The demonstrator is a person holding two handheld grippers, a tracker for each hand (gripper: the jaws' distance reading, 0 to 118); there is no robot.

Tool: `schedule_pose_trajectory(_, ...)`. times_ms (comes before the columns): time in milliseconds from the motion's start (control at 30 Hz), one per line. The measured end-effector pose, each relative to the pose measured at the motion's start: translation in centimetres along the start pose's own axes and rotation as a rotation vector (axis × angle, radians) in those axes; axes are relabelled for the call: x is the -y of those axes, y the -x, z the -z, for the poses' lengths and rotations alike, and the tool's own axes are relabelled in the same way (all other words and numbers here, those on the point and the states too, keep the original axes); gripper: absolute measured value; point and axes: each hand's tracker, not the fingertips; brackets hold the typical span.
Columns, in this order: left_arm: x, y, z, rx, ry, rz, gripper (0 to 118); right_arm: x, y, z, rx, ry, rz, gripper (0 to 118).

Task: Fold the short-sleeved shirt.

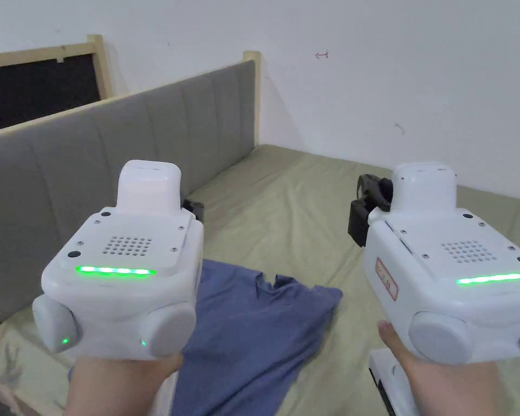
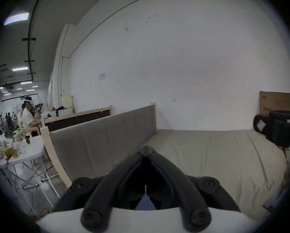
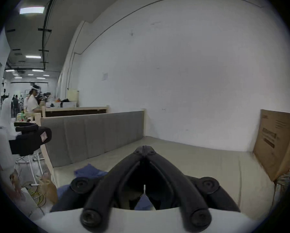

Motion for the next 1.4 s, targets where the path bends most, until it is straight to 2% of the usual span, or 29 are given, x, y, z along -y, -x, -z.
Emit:
schedule_pose_trajectory(67,0.3,0.6,1.0,0.092,0.071,-0.022,0,0.3,-0.1,0.8,-0.02,0.03,0.034,0)
schedule_pose_trajectory(133,1.0,0.2,2.7,0.106,0.169,-0.003,0,0.8,0.0,1.9,-0.028,0.111,0.048,0)
schedule_pose_trajectory(200,2.9,-0.5,6.4,0.106,0.392,0.089,0,2.0,-0.5,3.3,-0.027,0.225,0.024,0)
schedule_pose_trajectory(233,4.3,-0.6,8.3,0.156,0.509,0.106,0,2.6,-0.6,3.9,-0.035,0.27,0.019,0)
schedule_pose_trajectory(300,8.3,-0.6,12.1,0.289,0.74,0.055,0,4.3,-1.4,4.7,-0.053,0.344,0.029,0)
schedule_pose_trajectory(400,14.3,-0.1,16.6,0.305,1.045,-0.044,2,6.5,-2.3,5.2,-0.076,0.425,0.064,0)
schedule_pose_trajectory(433,15.7,-0.2,17.5,0.288,1.095,-0.034,16,7.2,-2.6,5.2,-0.081,0.44,0.07,0)
schedule_pose_trajectory(467,16.8,-0.2,18.1,0.293,1.112,-0.043,49,7.7,-2.9,5.3,-0.077,0.45,0.066,0)
schedule_pose_trajectory(500,17.5,-0.4,18.6,0.277,1.114,-0.023,97,8.2,-3.0,5.5,-0.076,0.461,0.06,0)
schedule_pose_trajectory(533,18.1,-0.6,18.8,0.275,1.111,-0.017,113,8.6,-3.3,5.6,-0.074,0.473,0.052,0)
schedule_pose_trajectory(633,20.1,-1.8,20.5,0.282,1.107,-0.011,112,9.7,-4.0,5.9,-0.07,0.499,0.048,0)
schedule_pose_trajectory(733,24.1,-3.6,21.8,0.226,1.2,0.038,112,10.6,-4.9,6.1,-0.063,0.524,0.075,0)
schedule_pose_trajectory(800,26.0,-4.5,21.8,0.198,1.135,0.091,118,11.2,-5.5,6.1,-0.054,0.538,0.082,0)
schedule_pose_trajectory(900,25.5,-4.9,21.5,0.183,1.038,0.096,118,12.0,-6.3,5.9,-0.033,0.554,0.081,0)
schedule_pose_trajectory(967,25.8,-4.1,21.8,0.201,1.083,0.076,118,12.4,-6.9,5.7,-0.015,0.567,0.094,0)
schedule_pose_trajectory(1067,25.0,-2.7,20.2,0.26,0.99,0.046,115,12.9,-7.7,5.7,0.003,0.586,0.122,0)
schedule_pose_trajectory(1100,24.5,-2.3,19.5,0.247,0.96,0.044,102,12.9,-7.9,5.6,0.009,0.59,0.129,0)
schedule_pose_trajectory(1133,23.6,-1.7,18.5,0.261,0.907,0.024,82,12.9,-8.1,5.5,0.015,0.591,0.138,0)
schedule_pose_trajectory(1167,22.6,-1.2,17.7,0.245,0.876,0.027,52,12.8,-8.3,5.4,0.019,0.59,0.148,0)
schedule_pose_trajectory(1200,22.2,-0.1,17.4,0.232,0.858,0.028,0,12.7,-8.4,5.3,0.024,0.588,0.157,0)
schedule_pose_trajectory(1233,21.8,0.4,17.1,0.204,0.846,0.035,0,12.6,-8.4,5.2,0.026,0.585,0.164,0)
schedule_pose_trajectory(1333,19.6,3.4,15.8,0.223,0.811,-0.166,0,12.0,-8.5,4.7,0.023,0.572,0.182,0)
schedule_pose_trajectory(1400,17.2,4.3,14.5,0.173,0.736,-0.177,0,11.4,-8.4,4.2,0.021,0.558,0.185,0)
